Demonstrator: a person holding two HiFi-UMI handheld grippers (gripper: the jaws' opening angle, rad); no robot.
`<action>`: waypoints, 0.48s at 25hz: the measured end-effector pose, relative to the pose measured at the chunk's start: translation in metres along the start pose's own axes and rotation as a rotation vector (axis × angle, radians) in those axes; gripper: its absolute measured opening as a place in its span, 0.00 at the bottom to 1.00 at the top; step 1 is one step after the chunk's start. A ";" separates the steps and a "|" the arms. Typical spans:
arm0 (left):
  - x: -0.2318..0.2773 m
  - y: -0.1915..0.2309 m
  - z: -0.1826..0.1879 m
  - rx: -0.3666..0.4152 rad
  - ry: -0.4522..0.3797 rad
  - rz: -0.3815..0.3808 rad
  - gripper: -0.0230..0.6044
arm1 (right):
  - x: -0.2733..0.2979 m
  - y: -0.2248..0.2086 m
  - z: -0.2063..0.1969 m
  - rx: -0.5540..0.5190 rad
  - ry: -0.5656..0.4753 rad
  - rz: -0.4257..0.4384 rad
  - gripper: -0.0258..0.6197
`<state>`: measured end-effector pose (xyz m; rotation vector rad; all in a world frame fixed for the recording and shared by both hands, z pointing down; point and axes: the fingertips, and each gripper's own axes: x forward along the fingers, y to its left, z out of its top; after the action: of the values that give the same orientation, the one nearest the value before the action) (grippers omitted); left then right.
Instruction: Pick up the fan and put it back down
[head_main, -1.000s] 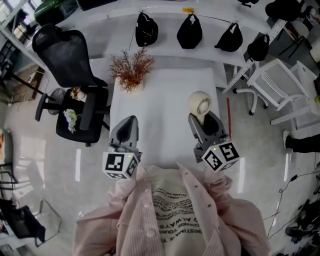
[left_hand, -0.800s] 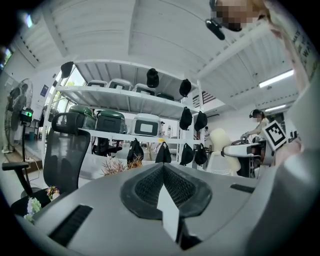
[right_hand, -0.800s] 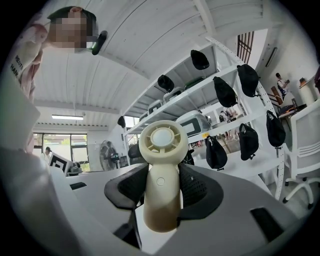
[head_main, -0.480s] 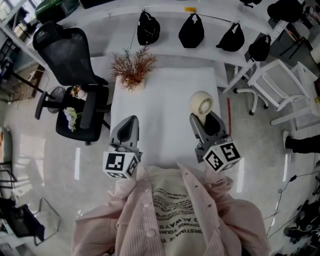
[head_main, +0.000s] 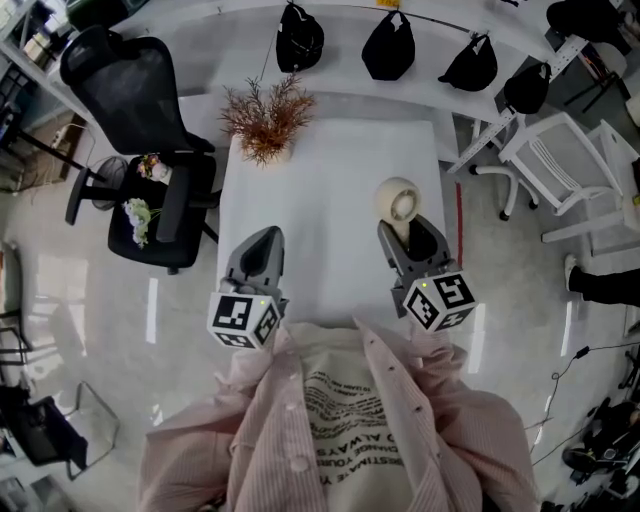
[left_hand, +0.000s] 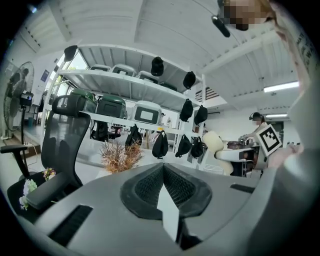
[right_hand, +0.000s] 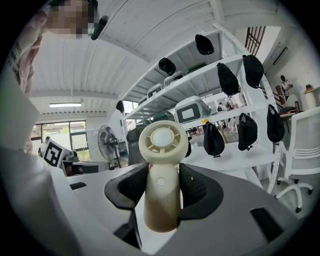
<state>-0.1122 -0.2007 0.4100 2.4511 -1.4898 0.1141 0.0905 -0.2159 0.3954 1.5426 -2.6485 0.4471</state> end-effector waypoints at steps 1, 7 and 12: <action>0.000 0.002 -0.005 -0.010 0.009 0.003 0.04 | 0.002 -0.001 -0.005 -0.003 0.012 0.001 0.33; -0.002 0.012 -0.039 -0.043 0.093 0.026 0.04 | 0.016 0.000 -0.036 0.004 0.093 0.018 0.33; 0.001 0.020 -0.067 -0.065 0.158 0.038 0.04 | 0.031 -0.002 -0.066 0.009 0.166 0.026 0.33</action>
<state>-0.1249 -0.1921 0.4784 2.3049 -1.4497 0.2564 0.0698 -0.2257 0.4651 1.4080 -2.5465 0.5626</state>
